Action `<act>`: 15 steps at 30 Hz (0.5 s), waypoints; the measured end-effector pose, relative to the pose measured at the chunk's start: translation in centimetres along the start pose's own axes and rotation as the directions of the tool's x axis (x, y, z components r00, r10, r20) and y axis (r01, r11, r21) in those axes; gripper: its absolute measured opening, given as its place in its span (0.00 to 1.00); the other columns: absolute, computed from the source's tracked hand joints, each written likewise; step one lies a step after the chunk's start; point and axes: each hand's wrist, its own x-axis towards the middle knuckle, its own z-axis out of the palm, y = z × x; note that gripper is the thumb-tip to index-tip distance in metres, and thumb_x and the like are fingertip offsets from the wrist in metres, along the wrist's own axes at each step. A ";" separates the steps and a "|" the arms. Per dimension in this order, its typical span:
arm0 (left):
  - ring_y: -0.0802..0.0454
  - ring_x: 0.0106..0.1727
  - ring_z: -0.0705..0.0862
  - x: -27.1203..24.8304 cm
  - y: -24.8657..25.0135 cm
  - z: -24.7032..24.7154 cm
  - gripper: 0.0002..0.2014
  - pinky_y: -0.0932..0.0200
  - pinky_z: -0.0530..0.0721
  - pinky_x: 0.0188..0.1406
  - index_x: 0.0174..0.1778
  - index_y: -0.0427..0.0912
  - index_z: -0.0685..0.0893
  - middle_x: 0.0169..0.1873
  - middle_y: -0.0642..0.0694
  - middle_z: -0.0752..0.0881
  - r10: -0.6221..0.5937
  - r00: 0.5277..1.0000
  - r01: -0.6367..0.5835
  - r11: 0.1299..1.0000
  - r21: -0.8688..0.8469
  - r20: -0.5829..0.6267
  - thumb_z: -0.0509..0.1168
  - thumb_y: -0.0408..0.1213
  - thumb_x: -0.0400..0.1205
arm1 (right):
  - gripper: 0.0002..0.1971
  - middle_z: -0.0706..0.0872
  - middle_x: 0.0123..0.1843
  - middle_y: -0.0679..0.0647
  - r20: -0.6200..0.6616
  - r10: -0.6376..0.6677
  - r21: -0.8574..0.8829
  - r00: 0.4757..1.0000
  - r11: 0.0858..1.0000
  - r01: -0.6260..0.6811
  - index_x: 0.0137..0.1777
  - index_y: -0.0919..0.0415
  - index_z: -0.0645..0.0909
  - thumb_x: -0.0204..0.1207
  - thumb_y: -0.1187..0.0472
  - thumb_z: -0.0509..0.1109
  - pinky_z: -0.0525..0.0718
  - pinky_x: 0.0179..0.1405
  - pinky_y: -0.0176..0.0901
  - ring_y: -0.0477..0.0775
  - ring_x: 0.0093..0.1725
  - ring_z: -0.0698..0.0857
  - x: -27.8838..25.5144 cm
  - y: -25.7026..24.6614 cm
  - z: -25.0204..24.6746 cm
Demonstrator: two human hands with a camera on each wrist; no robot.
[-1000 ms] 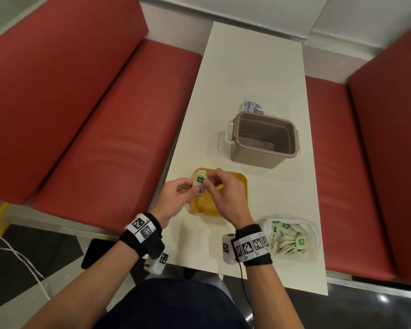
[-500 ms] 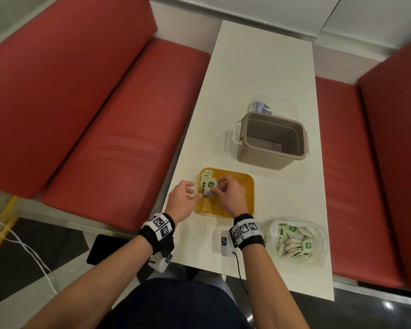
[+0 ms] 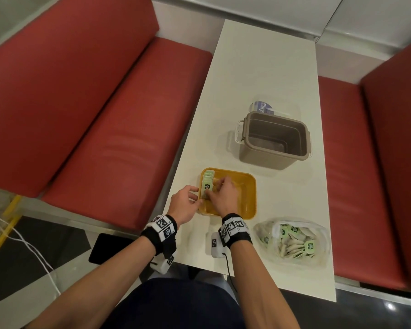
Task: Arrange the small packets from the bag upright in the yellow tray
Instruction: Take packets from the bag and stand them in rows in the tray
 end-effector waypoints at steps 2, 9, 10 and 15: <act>0.46 0.52 0.93 0.0 -0.1 0.0 0.19 0.43 0.94 0.58 0.69 0.48 0.87 0.50 0.50 0.91 -0.003 1.000 0.003 1.000 -0.012 0.005 0.79 0.38 0.82 | 0.28 0.88 0.63 0.55 0.051 0.010 -0.030 0.999 1.000 -0.008 0.69 0.58 0.81 0.73 0.55 0.89 0.87 0.55 0.47 0.56 0.59 0.88 -0.2 0.3 0.4; 0.46 0.47 0.95 0.1 -0.3 0.0 0.19 0.41 0.94 0.56 0.67 0.50 0.88 0.47 0.50 0.93 0.001 1.000 0.000 0.999 -0.033 0.019 0.80 0.37 0.80 | 0.10 0.96 0.55 0.54 0.055 -0.044 -0.174 0.998 0.983 0.053 0.61 0.55 0.92 0.81 0.59 0.82 0.89 0.45 0.44 0.55 0.52 0.94 0.0 -0.3 1.5; 0.46 0.47 0.95 0.1 -0.4 0.0 0.19 0.41 0.95 0.55 0.66 0.50 0.88 0.47 0.50 0.93 0.001 1.000 0.000 0.999 -0.035 0.021 0.81 0.37 0.80 | 0.09 0.96 0.54 0.54 0.042 -0.044 -0.184 0.998 0.982 0.051 0.60 0.55 0.92 0.81 0.59 0.81 0.86 0.44 0.43 0.55 0.51 0.94 0.0 -0.5 1.6; 0.45 0.48 0.95 0.1 -0.3 0.0 0.20 0.40 0.95 0.55 0.67 0.49 0.88 0.47 0.48 0.93 0.001 1.000 -0.001 1.000 -0.029 0.019 0.82 0.36 0.79 | 0.05 0.95 0.52 0.56 -0.016 -0.020 -0.203 1.000 0.979 0.016 0.56 0.56 0.93 0.83 0.58 0.78 0.87 0.43 0.45 0.58 0.48 0.93 0.1 -0.6 2.2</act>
